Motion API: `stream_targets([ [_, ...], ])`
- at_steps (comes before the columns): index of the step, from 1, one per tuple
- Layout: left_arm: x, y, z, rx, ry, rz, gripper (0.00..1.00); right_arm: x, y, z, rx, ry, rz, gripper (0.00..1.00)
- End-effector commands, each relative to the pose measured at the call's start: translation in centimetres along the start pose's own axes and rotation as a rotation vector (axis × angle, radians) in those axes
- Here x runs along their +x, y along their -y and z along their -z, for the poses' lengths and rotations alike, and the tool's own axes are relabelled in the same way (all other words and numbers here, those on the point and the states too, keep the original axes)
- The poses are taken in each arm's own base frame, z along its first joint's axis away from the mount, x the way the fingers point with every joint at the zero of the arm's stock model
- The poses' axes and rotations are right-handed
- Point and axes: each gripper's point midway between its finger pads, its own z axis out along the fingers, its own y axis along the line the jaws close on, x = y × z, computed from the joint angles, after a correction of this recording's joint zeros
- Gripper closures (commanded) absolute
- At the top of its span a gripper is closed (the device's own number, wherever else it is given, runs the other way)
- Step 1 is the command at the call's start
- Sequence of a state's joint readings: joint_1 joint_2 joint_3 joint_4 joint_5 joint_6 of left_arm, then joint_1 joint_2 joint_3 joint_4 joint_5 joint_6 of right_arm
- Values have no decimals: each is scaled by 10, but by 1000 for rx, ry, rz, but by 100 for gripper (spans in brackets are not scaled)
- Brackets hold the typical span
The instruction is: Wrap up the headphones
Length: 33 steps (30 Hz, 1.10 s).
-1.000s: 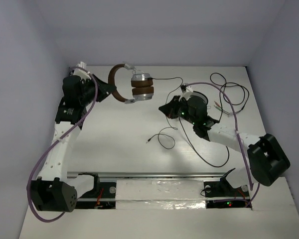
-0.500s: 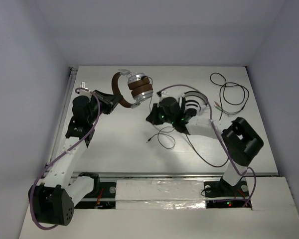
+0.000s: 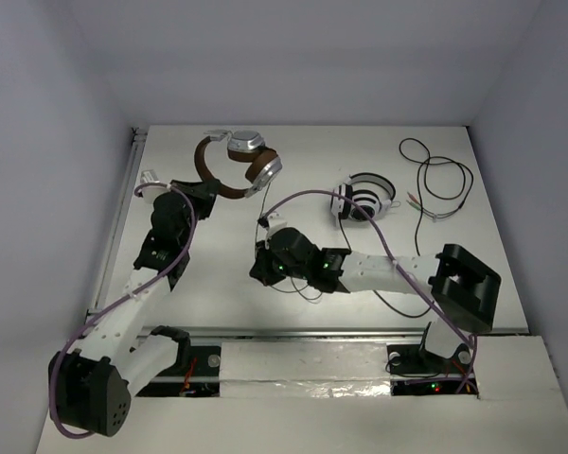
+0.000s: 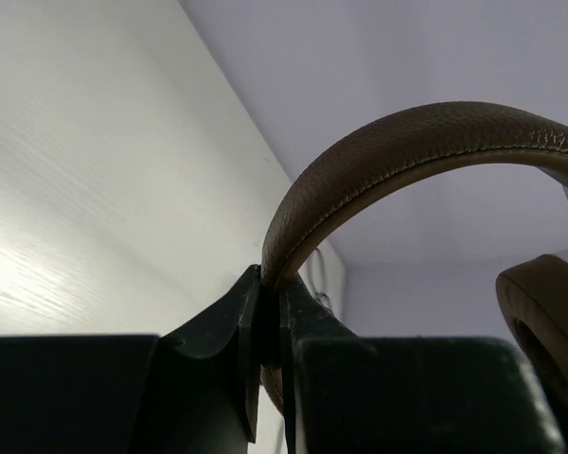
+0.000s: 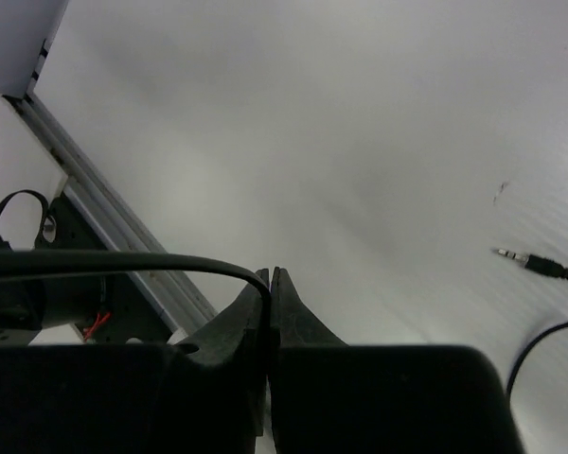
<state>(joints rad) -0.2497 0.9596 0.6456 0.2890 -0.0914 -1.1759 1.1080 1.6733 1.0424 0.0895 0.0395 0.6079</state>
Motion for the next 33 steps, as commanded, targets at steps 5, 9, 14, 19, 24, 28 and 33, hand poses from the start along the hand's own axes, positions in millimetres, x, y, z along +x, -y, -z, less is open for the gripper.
stream_targets([
  [5, -26, -6, 22, -131, 246, -247, 100, 5, -31, 53, 18, -19, 66, 100],
  [9, 3, -34, 30, -213, 208, -387, 100, 13, -34, 76, 25, -115, 124, 100],
  [14, 43, -63, 43, -276, 72, -618, 100, 6, -37, 96, 34, -165, 197, 100],
  [19, 57, -66, 53, -313, -17, -782, 100, 4, -30, 119, 67, -206, 246, 100],
  [24, 45, -49, 61, -294, 24, -762, 100, 12, -21, 125, 97, -209, 203, 100],
  [28, 23, 17, 67, -148, 75, -666, 100, 60, -3, 114, 79, -288, 122, 100],
  [33, -10, 83, 73, -32, 164, -609, 100, 65, 10, 109, 125, -229, 32, 100],
])
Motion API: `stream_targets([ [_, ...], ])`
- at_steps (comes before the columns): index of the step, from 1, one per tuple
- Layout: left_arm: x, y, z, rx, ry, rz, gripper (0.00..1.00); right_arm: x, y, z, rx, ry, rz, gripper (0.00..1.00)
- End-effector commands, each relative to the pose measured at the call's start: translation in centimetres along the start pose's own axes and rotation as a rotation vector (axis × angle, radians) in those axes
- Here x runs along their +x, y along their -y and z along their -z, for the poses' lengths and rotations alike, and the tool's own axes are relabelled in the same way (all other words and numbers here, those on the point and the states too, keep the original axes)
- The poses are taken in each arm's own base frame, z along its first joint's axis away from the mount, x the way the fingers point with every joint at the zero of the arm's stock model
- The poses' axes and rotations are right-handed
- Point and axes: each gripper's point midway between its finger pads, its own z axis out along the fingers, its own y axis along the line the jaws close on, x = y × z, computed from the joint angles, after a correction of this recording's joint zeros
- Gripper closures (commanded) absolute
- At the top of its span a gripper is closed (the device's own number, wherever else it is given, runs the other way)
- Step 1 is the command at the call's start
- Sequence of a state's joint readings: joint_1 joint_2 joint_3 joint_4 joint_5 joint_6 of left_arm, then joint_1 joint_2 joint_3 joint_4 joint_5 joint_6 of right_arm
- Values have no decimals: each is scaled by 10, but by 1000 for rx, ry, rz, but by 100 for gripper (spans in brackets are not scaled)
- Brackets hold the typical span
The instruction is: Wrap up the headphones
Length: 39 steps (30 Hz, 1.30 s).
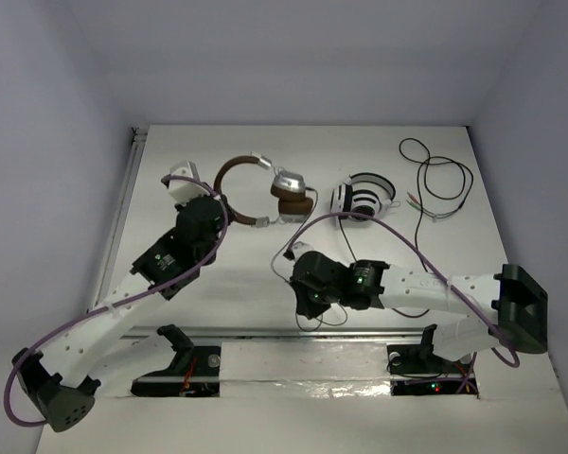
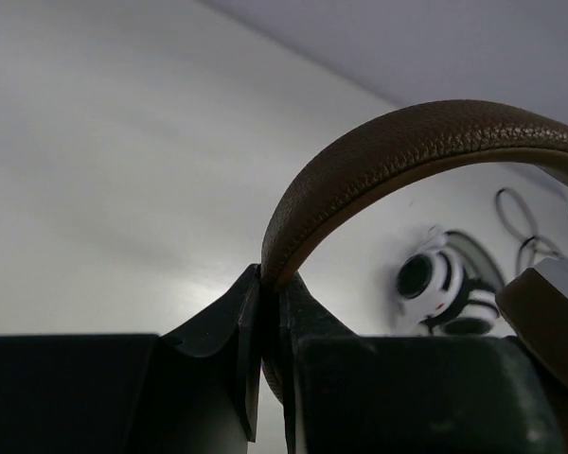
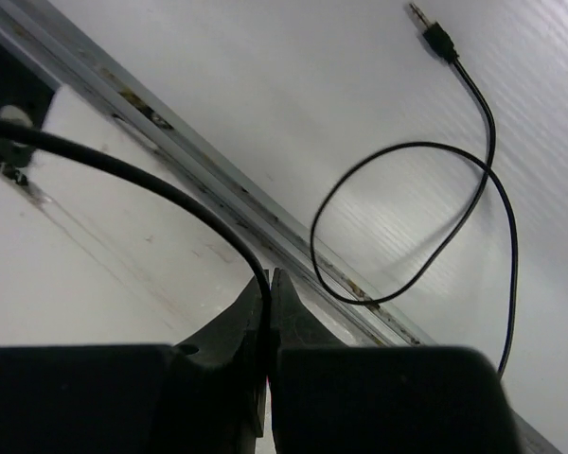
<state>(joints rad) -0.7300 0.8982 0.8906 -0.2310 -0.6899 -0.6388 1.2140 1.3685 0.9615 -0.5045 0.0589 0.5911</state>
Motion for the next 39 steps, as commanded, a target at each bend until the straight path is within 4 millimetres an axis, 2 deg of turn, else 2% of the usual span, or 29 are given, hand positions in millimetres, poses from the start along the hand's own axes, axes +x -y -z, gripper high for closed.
stream_targets([
  [1, -90, 36, 19, 123, 178, 157, 100, -19, -12, 3, -42, 109, -81, 100],
  [3, -107, 40, 19, 146, 197, 178, 100, -24, -5, 4, -13, 149, -105, 100],
  [4, -112, 48, 20, 184, 189, 184, 100, -26, -2, 3, 1, 166, -115, 100],
  [6, -119, 52, 19, 202, 197, 201, 100, -28, 5, 2, 26, 202, -130, 100],
  [11, -124, 56, 10, 248, 172, 215, 100, -30, 32, 1, 133, 284, -201, 100],
  [13, -118, 63, 7, 287, 132, 205, 100, -33, 51, 4, 222, 336, -232, 100],
  [15, -114, 60, 3, 284, 111, 189, 100, -41, 67, 11, 296, 396, -256, 100],
  [19, -93, 63, -3, 310, 22, 127, 100, -65, 86, 29, 329, 515, -295, 100],
  [20, -91, 59, -5, 305, 8, 120, 100, -71, 99, 31, 351, 539, -315, 100],
  [24, -75, 49, -14, 317, -58, 92, 100, -101, 103, 36, 233, 597, -275, 100],
  [27, -72, 32, -24, 322, -99, 100, 100, -118, 102, 38, 116, 642, -271, 100],
  [28, -73, 18, -27, 315, -106, 114, 100, -121, 100, 40, 92, 654, -265, 100],
  [30, -79, 2, -31, 298, -94, 141, 100, -117, 92, 35, 39, 636, -243, 100],
  [31, -79, -2, -28, 323, -107, 154, 100, -115, 95, 33, 46, 625, -254, 100],
  [32, -91, -21, -32, 288, -76, 178, 100, -112, 96, 29, 49, 610, -256, 100],
  [35, -107, -38, -31, 280, -39, 212, 100, -103, 107, 15, 88, 575, -279, 100],
  [37, -109, -39, -33, 278, -36, 236, 100, -100, 111, 9, 108, 554, -289, 100],
  [39, -112, -42, -35, 278, -19, 255, 100, -104, 116, 12, 127, 570, -308, 100],
])
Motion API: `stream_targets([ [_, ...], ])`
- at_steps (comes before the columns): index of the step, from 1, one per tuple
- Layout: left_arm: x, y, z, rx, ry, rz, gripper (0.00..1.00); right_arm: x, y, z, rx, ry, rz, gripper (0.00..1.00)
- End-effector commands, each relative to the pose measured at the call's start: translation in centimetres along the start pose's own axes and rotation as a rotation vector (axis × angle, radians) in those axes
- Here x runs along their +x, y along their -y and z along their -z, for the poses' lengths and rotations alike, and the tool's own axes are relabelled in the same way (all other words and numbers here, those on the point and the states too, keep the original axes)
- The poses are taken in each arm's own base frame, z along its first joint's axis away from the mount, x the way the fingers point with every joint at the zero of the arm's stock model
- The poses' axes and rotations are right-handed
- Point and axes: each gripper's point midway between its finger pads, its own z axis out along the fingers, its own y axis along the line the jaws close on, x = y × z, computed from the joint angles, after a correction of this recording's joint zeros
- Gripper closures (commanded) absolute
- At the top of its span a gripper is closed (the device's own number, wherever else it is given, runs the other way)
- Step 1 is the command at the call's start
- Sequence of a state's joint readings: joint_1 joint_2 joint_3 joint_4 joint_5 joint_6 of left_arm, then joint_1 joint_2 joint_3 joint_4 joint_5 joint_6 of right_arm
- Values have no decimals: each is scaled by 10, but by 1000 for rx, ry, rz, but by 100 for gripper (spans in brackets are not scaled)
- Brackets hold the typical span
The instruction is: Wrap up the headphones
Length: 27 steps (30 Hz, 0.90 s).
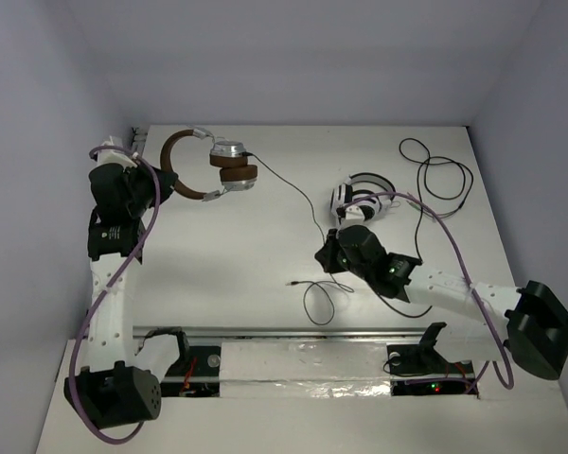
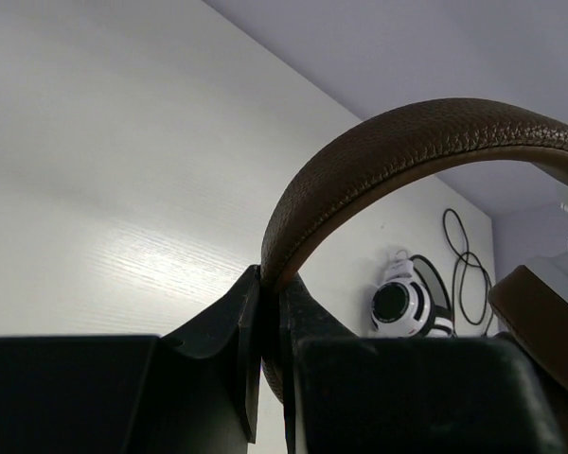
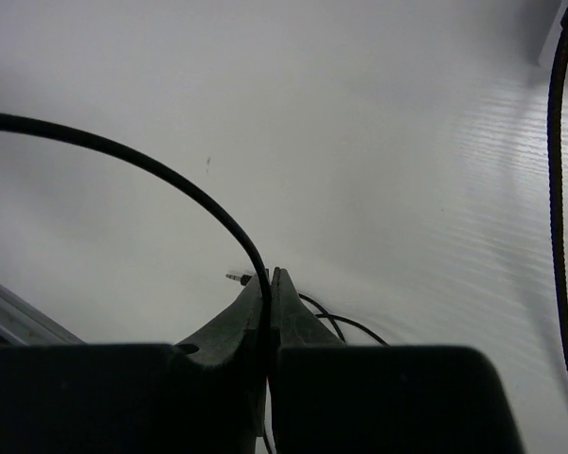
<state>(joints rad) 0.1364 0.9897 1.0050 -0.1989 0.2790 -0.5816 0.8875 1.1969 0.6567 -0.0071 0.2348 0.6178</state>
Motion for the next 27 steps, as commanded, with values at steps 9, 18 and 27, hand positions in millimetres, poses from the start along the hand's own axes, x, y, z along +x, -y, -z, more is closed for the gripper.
stream_targets([
  [9, 6, 9, -5, 132, 12, 58, 100, -60, -19, 50, -97, 168, -40, 100],
  [18, 30, -19, -24, 87, 22, 202, 100, -46, 0, 39, 114, -13, 50, 100],
  [27, 96, -19, -17, 7, -77, 23, 100, -161, -10, 101, 204, 289, 93, 100],
])
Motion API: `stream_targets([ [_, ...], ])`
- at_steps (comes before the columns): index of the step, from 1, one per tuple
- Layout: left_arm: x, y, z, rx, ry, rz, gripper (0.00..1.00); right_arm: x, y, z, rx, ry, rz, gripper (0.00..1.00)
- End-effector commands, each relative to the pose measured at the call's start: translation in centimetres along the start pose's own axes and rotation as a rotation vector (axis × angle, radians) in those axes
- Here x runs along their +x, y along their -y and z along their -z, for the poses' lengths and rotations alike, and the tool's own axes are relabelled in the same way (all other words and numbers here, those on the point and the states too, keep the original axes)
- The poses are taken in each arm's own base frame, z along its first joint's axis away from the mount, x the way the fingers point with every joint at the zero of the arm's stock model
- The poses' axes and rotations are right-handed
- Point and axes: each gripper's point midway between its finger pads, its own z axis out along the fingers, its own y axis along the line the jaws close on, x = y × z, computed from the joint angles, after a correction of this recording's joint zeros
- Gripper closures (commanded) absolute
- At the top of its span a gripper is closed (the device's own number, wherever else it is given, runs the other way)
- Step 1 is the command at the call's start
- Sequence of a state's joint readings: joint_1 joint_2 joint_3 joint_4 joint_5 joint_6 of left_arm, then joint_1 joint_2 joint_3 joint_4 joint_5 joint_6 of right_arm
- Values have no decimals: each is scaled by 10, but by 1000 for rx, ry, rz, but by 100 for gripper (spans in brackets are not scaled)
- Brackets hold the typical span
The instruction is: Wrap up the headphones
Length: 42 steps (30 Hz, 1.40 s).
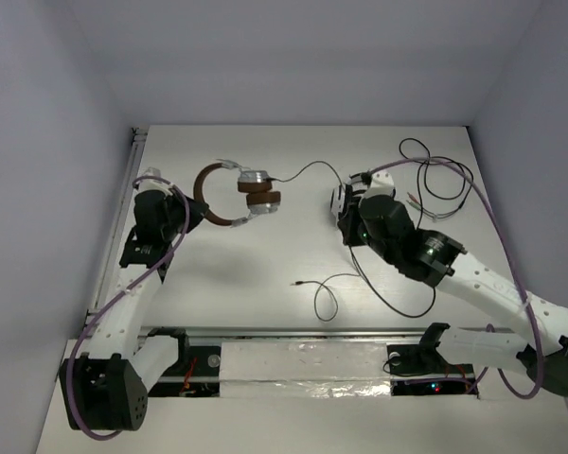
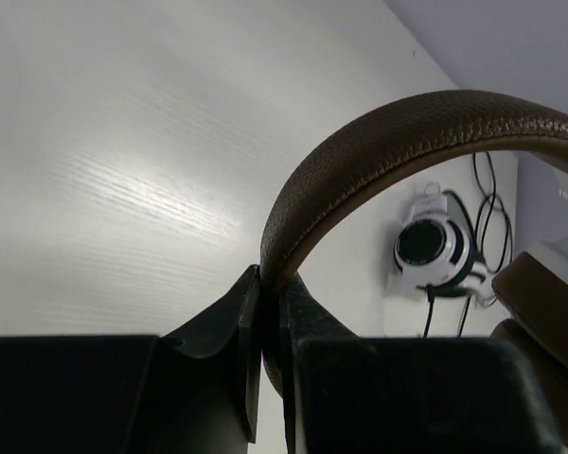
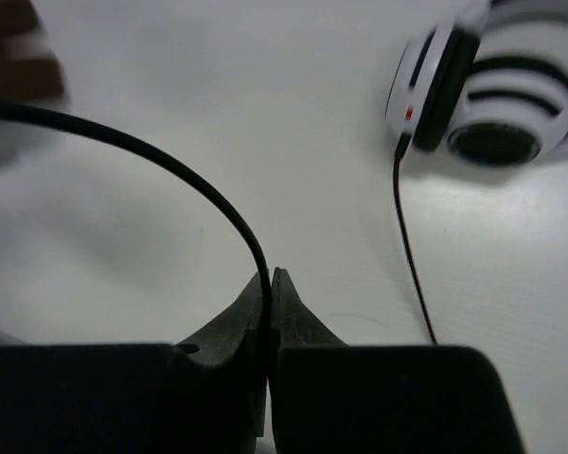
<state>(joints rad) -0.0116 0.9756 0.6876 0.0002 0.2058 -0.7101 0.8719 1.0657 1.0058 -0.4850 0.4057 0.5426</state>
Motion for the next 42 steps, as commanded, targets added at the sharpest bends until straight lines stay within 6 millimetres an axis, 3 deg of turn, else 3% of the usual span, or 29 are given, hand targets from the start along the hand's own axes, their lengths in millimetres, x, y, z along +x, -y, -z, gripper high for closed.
stream_targets([
  [1, 10, 16, 10, 49, 17, -92, 100, -83, 7, 25, 114, 213, 46, 100],
  [3, 29, 15, 10, 68, -44, -127, 100, -101, 4, 26, 144, 235, 82, 100],
  [4, 40, 19, 10, 97, -87, -144, 100, -124, 0, 35, 147, 286, 98, 100],
  [9, 88, 35, 21, 203, -279, -251, 100, -161, -15, 37, 140, 367, 182, 100],
  [12, 124, 60, 32, 353, -417, -296, 100, -161, -29, 21, 97, 343, 245, 100],
  [16, 166, 79, 42, 445, -568, -355, 100, -148, -43, -5, 65, 290, 293, 100],
  [22, 192, 105, 51, 506, -620, -441, 100, -133, -46, -34, 67, 225, 319, 100],
  [26, 213, 126, 69, 586, -668, -487, 100, -111, -39, -57, 93, 161, 321, 100],
  [32, 191, 170, 89, 736, -582, -427, 100, -75, -26, -78, 74, 92, 242, 100],
  [36, 188, 192, 107, 879, -568, -393, 100, -75, -21, -76, 36, 94, 191, 100],
  [42, 168, 205, 117, 919, -468, -342, 100, -67, -29, -66, -58, 96, 136, 100],
])
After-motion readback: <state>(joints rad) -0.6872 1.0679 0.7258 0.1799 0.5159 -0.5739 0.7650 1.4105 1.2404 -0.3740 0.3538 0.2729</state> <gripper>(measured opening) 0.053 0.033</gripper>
